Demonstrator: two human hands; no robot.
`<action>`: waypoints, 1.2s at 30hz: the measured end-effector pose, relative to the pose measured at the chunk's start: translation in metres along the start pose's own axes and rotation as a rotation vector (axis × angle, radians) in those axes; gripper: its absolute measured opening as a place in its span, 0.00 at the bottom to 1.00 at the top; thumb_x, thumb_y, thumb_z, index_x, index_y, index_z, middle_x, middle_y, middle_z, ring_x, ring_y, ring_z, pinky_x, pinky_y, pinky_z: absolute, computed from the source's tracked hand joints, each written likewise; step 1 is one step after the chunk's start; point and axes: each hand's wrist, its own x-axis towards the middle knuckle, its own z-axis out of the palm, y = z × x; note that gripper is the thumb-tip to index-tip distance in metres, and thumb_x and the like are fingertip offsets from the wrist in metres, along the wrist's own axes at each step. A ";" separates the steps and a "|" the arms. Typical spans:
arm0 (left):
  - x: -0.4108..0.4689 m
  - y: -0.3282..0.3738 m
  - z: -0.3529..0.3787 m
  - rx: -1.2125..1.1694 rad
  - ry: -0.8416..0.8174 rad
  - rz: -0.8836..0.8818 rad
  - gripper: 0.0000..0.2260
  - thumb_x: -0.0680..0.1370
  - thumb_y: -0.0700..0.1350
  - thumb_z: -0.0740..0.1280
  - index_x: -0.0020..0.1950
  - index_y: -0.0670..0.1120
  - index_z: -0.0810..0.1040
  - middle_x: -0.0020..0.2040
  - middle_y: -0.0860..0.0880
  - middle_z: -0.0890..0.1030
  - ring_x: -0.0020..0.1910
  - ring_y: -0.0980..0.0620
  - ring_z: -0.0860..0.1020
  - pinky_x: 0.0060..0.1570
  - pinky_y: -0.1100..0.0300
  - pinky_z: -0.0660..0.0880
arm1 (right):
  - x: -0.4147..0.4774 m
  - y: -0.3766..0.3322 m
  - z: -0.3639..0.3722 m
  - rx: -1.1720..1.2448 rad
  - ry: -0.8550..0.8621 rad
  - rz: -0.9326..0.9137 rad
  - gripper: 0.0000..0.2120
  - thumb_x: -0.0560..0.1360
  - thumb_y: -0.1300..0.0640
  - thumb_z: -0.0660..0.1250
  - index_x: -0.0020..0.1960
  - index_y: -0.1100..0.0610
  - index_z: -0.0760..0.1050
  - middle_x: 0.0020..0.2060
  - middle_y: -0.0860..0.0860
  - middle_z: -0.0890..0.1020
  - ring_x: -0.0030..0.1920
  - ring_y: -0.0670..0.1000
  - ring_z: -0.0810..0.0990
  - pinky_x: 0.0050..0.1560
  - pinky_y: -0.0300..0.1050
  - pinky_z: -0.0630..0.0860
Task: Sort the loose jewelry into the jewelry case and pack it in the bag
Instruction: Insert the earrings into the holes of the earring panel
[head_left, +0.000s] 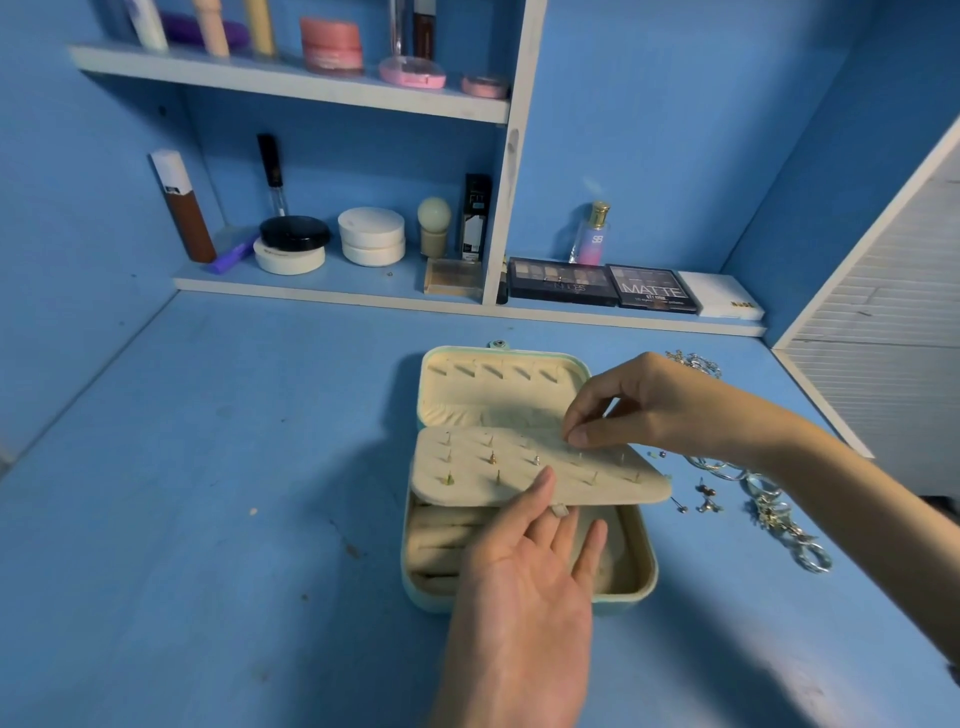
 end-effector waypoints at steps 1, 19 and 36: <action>0.000 0.001 -0.001 0.012 -0.009 -0.007 0.15 0.64 0.35 0.74 0.48 0.46 0.85 0.56 0.47 0.83 0.67 0.49 0.72 0.62 0.50 0.69 | 0.000 0.000 0.000 -0.015 -0.001 -0.003 0.02 0.71 0.58 0.73 0.41 0.52 0.83 0.37 0.46 0.84 0.37 0.41 0.78 0.43 0.33 0.74; 0.000 0.002 0.004 -0.031 0.017 0.002 0.10 0.64 0.39 0.67 0.40 0.46 0.86 0.53 0.45 0.84 0.65 0.49 0.74 0.65 0.50 0.66 | 0.013 -0.021 -0.006 -0.316 -0.160 -0.043 0.07 0.71 0.61 0.69 0.39 0.50 0.80 0.34 0.43 0.81 0.35 0.40 0.75 0.40 0.32 0.72; 0.002 0.000 -0.008 -0.008 -0.096 0.024 0.32 0.41 0.42 0.84 0.45 0.47 0.87 0.55 0.48 0.83 0.65 0.52 0.73 0.59 0.53 0.70 | 0.001 0.002 -0.012 0.007 -0.135 0.005 0.06 0.75 0.63 0.67 0.47 0.54 0.81 0.40 0.51 0.83 0.40 0.44 0.78 0.46 0.34 0.73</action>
